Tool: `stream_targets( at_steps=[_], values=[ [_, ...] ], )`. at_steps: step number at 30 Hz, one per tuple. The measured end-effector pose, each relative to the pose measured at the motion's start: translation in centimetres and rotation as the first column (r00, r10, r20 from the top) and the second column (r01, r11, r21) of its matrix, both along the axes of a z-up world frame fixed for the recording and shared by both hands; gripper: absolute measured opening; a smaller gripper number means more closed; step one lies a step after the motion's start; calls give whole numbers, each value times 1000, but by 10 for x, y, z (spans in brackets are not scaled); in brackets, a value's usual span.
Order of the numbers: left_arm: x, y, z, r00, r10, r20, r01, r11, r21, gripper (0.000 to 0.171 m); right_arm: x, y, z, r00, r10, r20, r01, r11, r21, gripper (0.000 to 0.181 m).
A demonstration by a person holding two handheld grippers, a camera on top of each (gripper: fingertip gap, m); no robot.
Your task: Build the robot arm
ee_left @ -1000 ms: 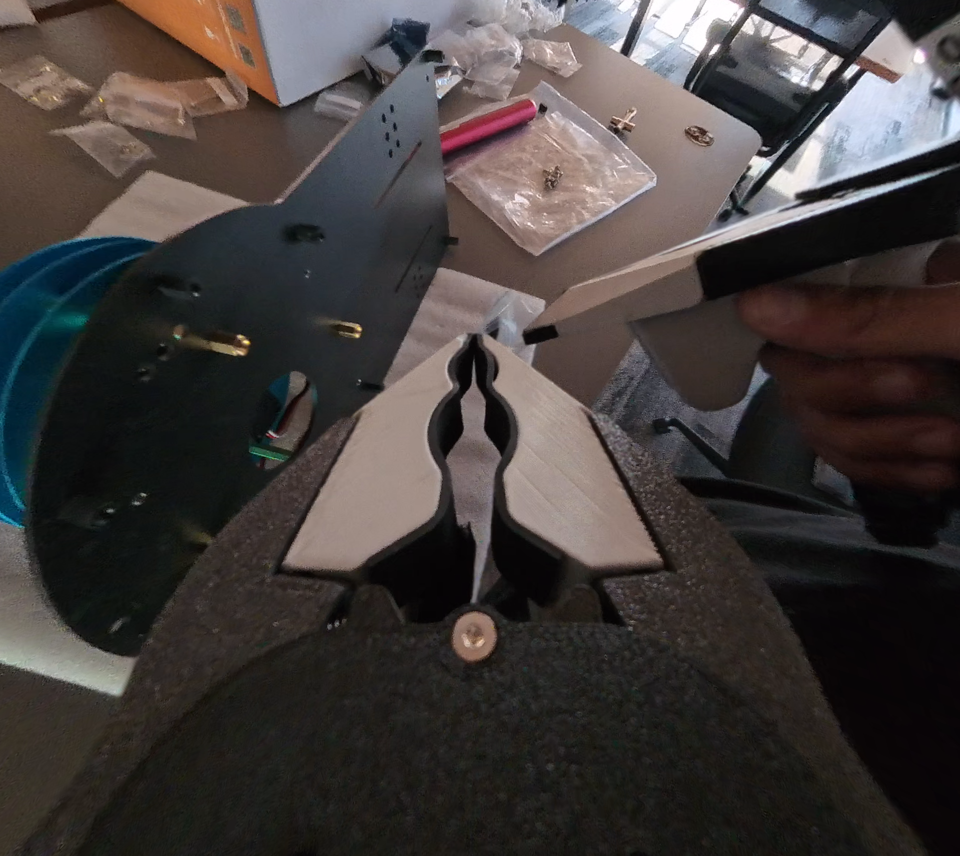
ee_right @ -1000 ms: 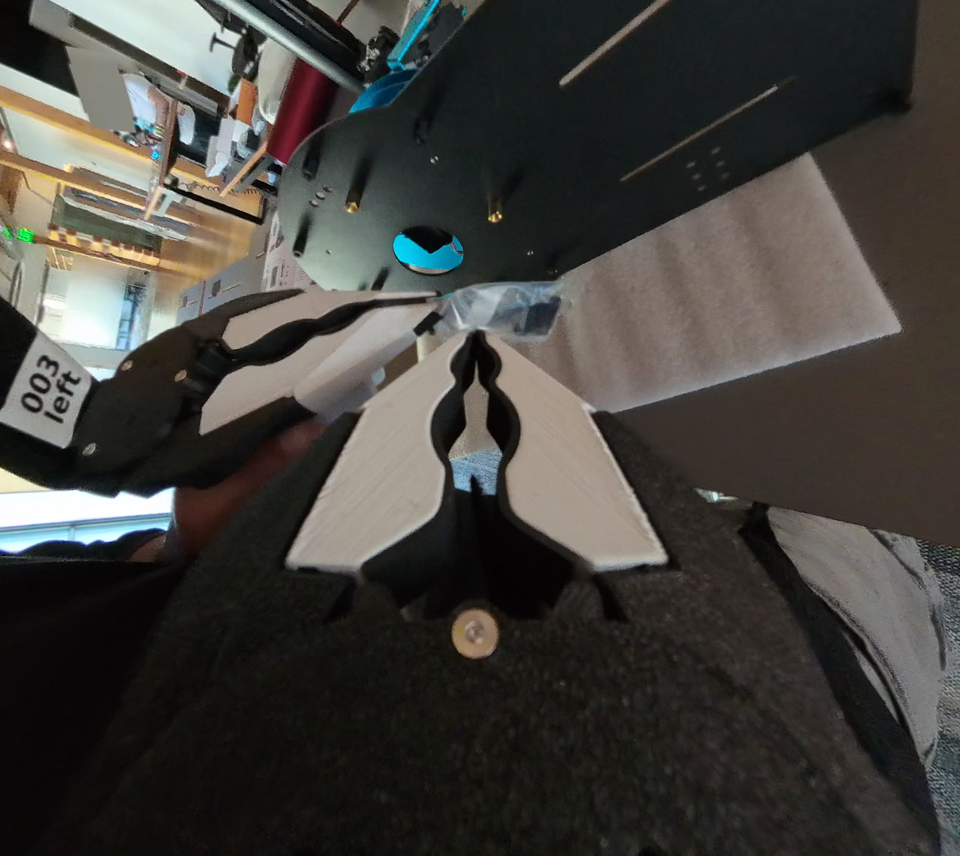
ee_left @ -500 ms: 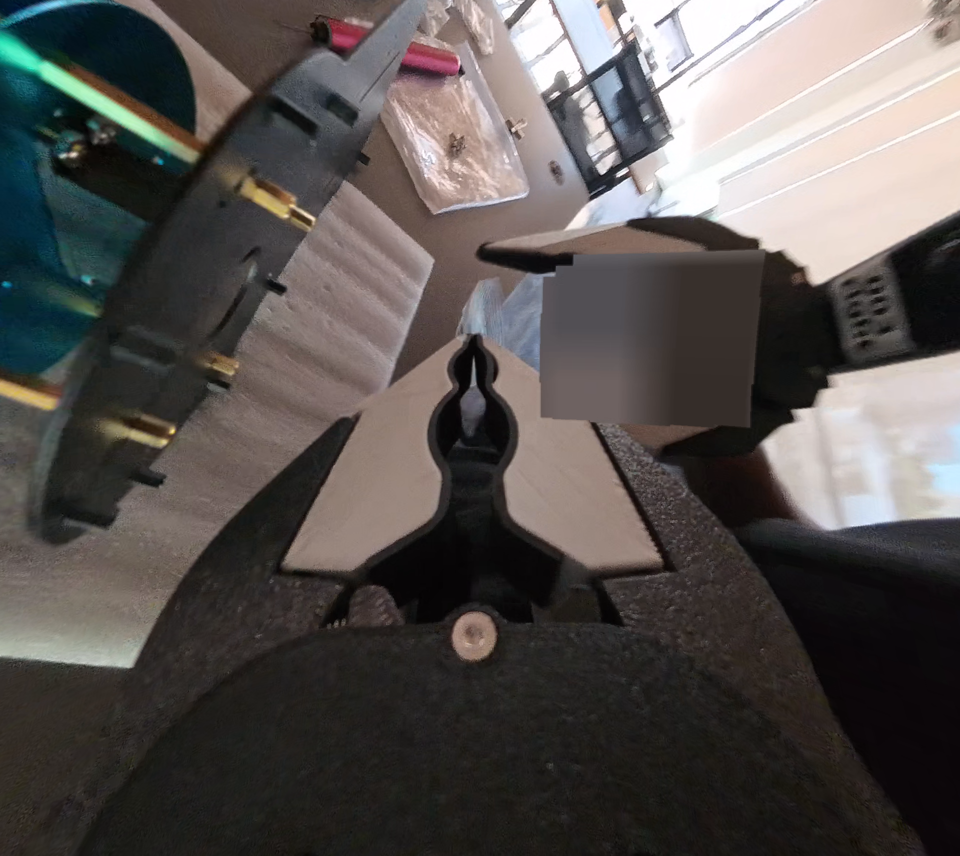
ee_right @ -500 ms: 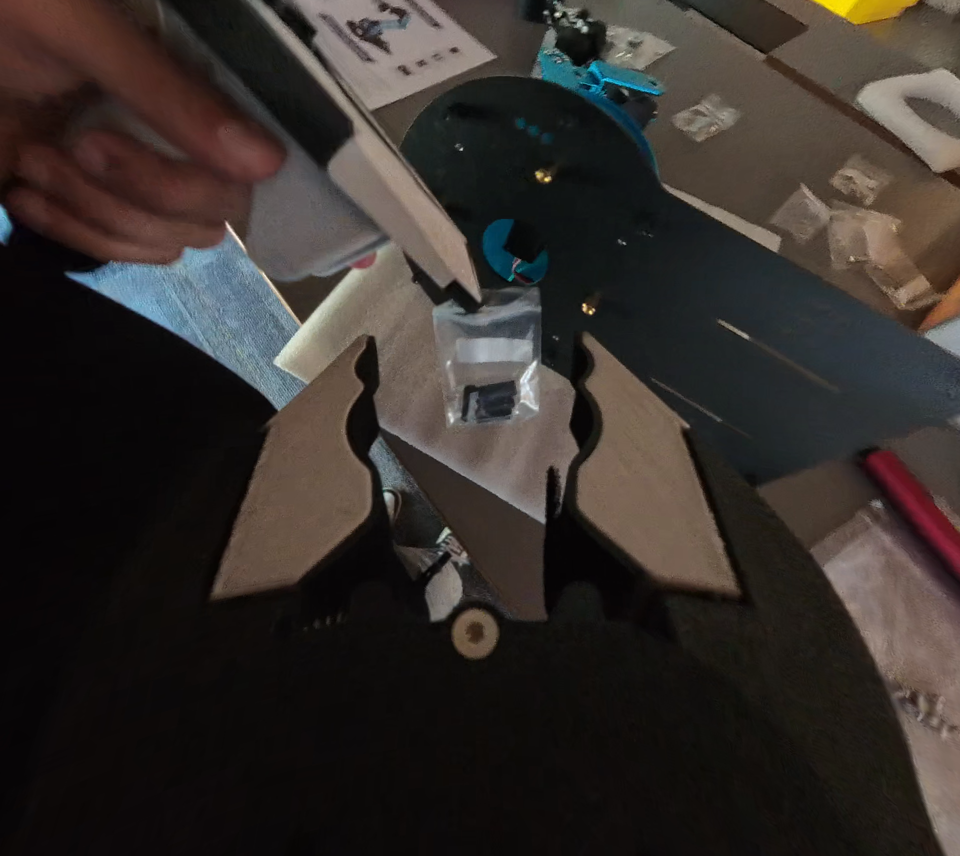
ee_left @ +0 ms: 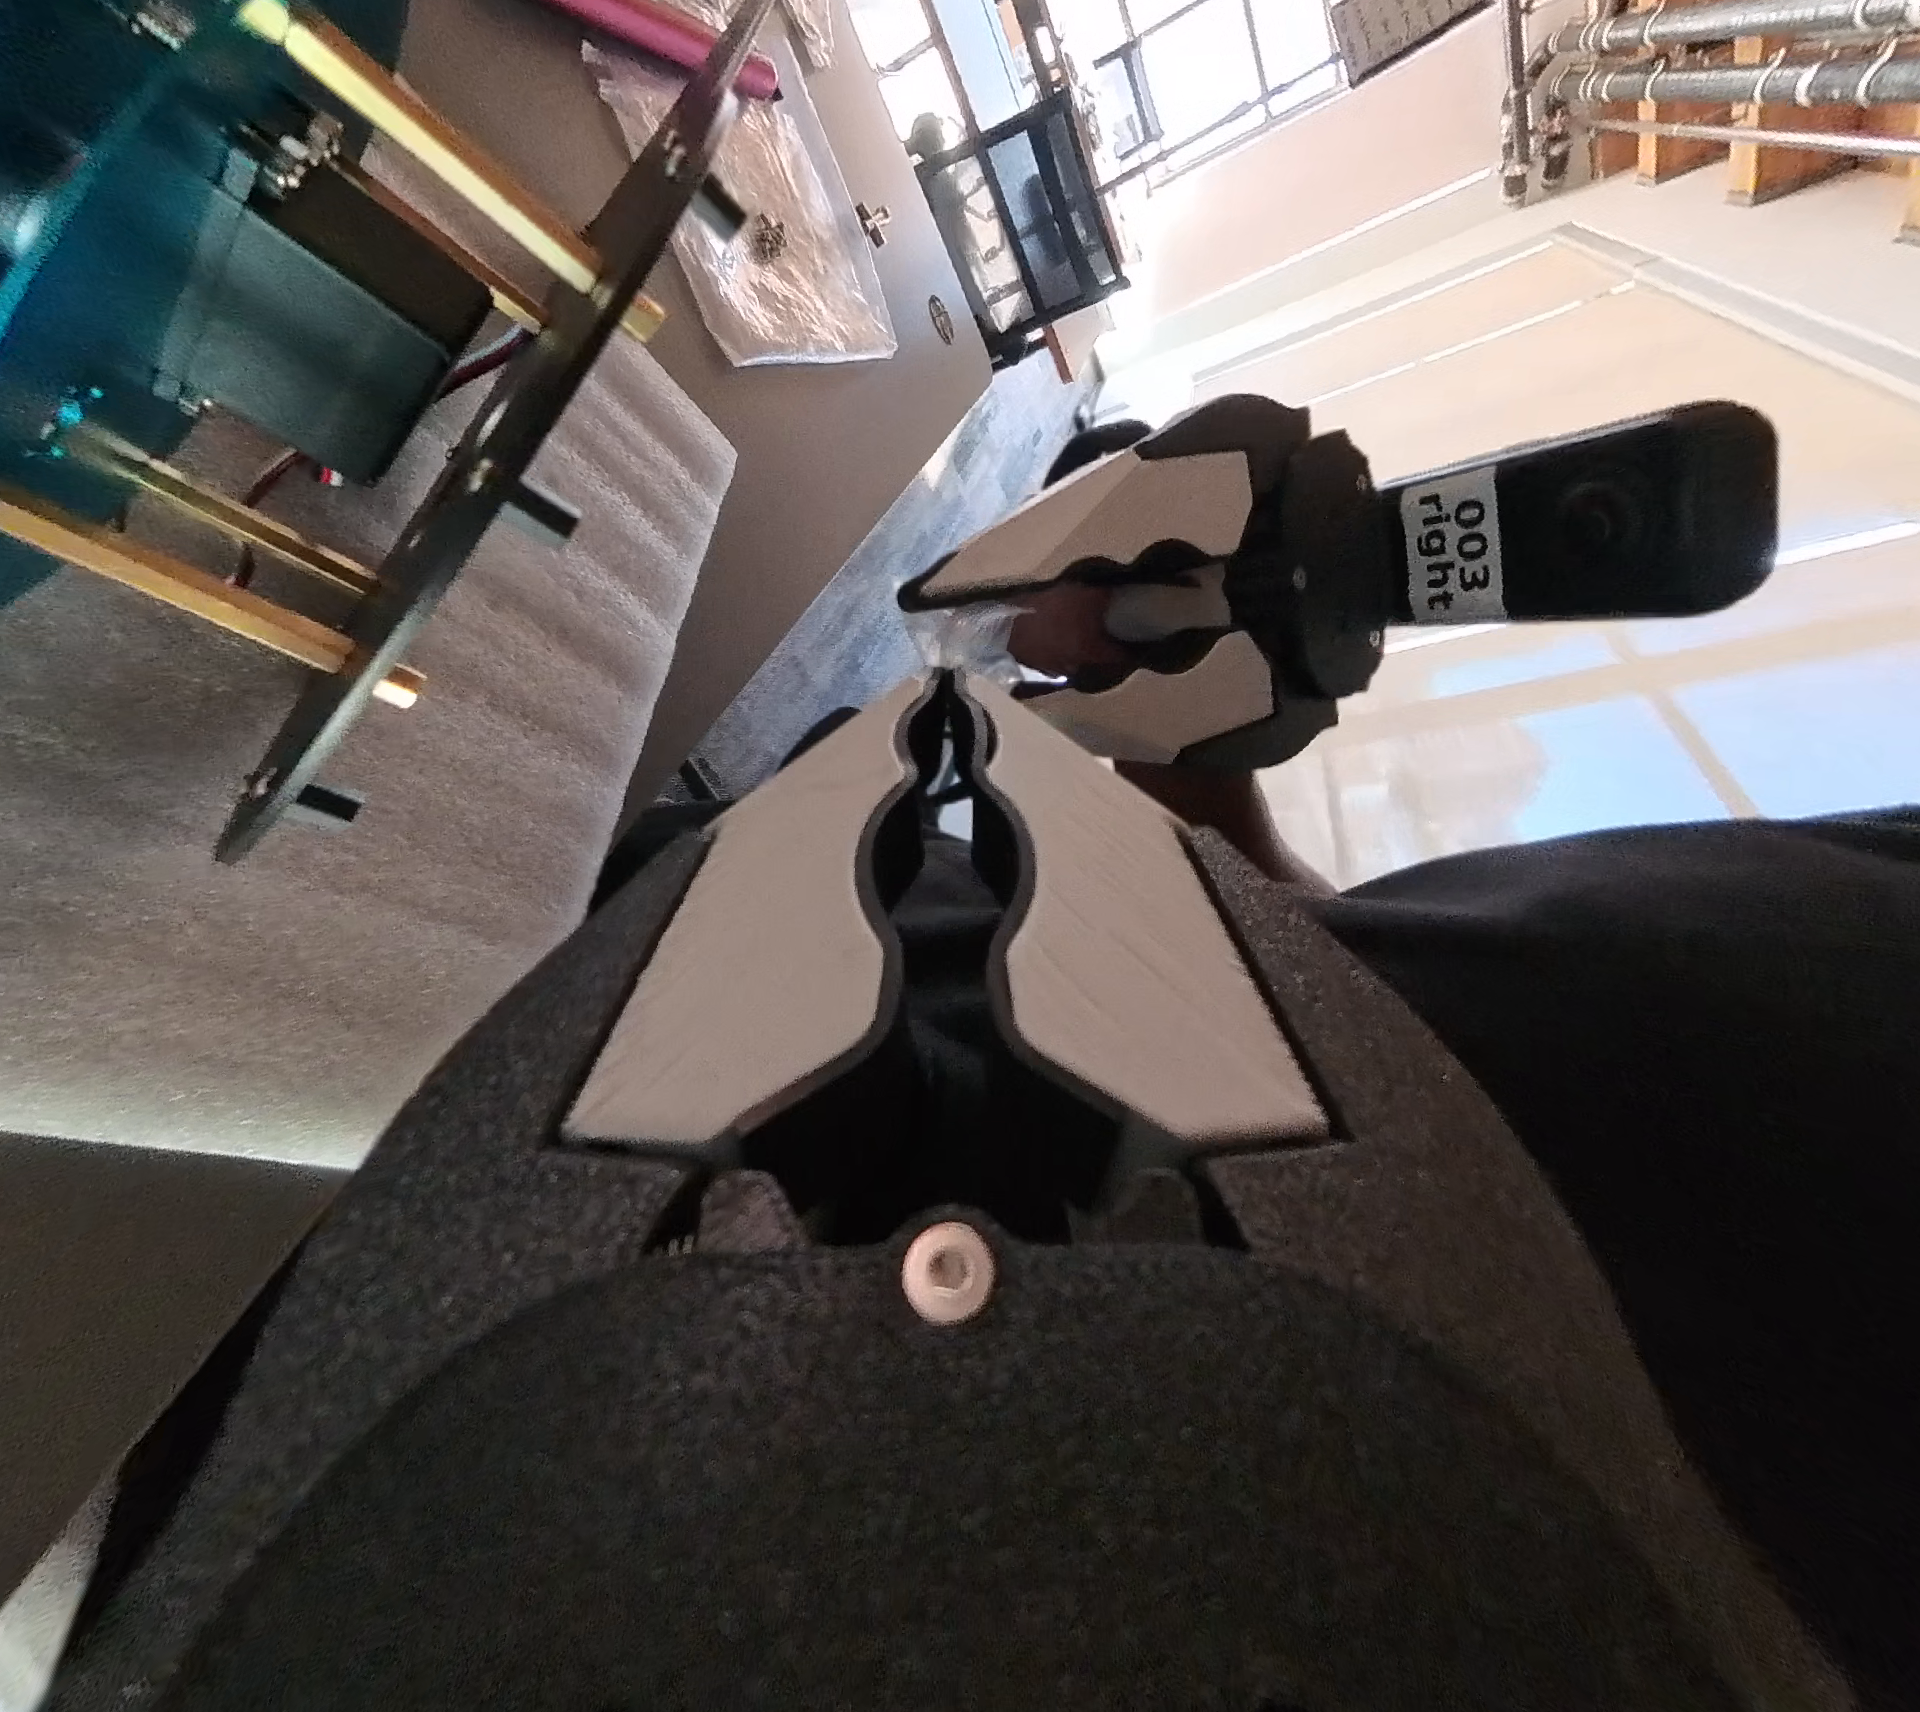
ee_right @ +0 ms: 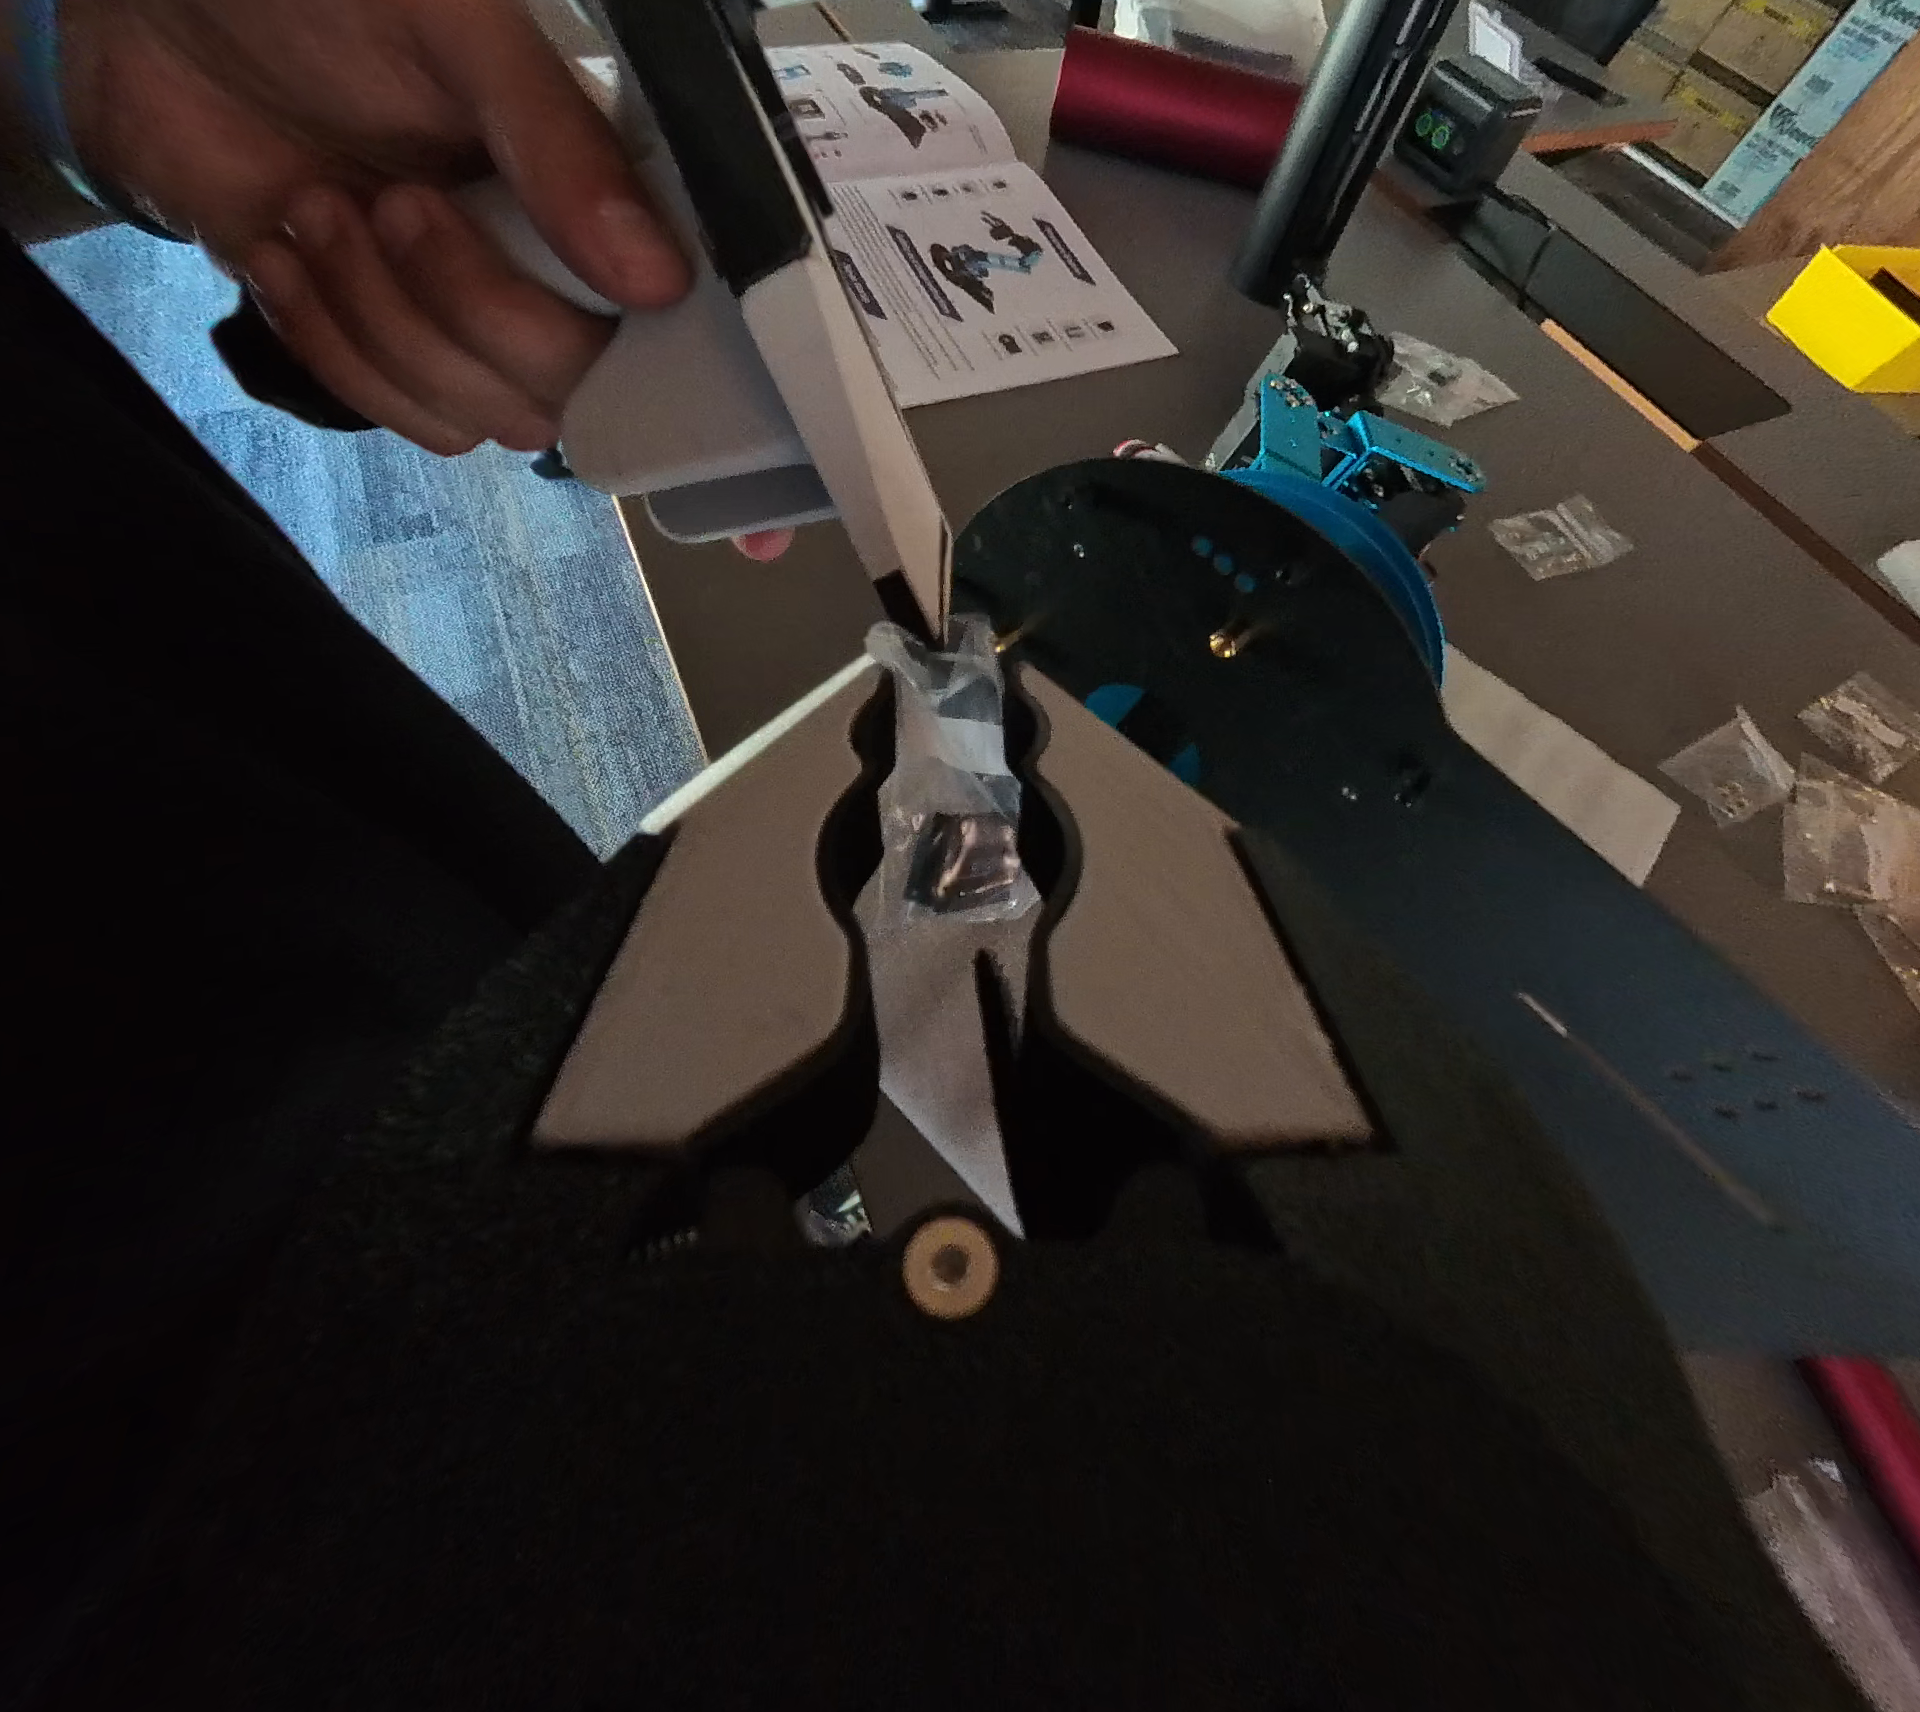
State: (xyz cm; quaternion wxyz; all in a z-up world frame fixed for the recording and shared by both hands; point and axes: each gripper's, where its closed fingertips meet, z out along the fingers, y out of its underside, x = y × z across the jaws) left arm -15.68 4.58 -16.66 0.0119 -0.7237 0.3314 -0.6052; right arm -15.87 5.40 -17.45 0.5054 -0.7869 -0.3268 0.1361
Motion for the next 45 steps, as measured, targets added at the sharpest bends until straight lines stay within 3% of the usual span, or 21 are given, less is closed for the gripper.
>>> stream_targets(
  at_steps=[2, 4, 8, 12, 15, 20, 22, 29, 32, 35, 38, 41, 45],
  values=[
    [-2, 2, 1, 1000, 1, -2, 0, 999, 44, 0, -2, 2, -1, 999, 9, 32, -9, 1000, 7, 23],
    [-3, 8, 2, 999, 37, 3, -37, 998, 57, 0, 0, 7, -1, 999, -8, 49, 8, 1000, 2, 38],
    [-5, 28, 6, 989, 147, 30, -150, 977, 151, 0, 7, 10, 20, 988, -52, -146, 47, 998, -38, 30],
    [-5, 34, 18, 976, 189, 107, -210, 948, 239, 0, -4, 12, 26, 883, -96, -458, -32, 964, -263, 31],
    [-4, 30, 22, 972, 190, 135, -223, 930, 292, 0, -11, 17, 33, 787, -120, -606, -73, 956, -284, 11],
    [1, 25, 18, 975, 178, 133, -218, 878, 427, 0, -1, 21, 33, 686, -190, -702, -79, 940, -332, 7],
    [6, 22, 13, 979, 166, 116, -202, 839, 506, 0, 5, 21, 34, 632, -225, -742, -86, 931, -355, 14],
    [31, 15, 6, 984, 154, 94, -180, 809, 560, 0, 30, 16, 15, 655, -379, -653, 78, 894, -441, 20],
    [42, 9, 5, 986, 126, 106, -163, 830, 533, 0, 44, 11, 11, 623, -430, -653, 131, 881, -455, 0],
    [51, 4, 5, 988, 105, 111, -148, 842, 519, 0, 56, 3, 3, 597, -477, -645, 173, 862, -477, 0],
    [60, 2, -3, 989, 105, 104, -145, 822, 550, 0, 73, -3, -11, 624, -582, -522, 327, 801, -502, 0],
    [75, 1, -27, 989, 126, 73, -144, 755, 640, 0, 90, -6, -31, 660, -706, -258, 557, 690, -462, 0],
    [93, -14, -45, 995, 90, 35, -91, 746, 659, 0, 102, -16, -45, 705, -705, -82, 623, 670, -403, 0]
  ],
)
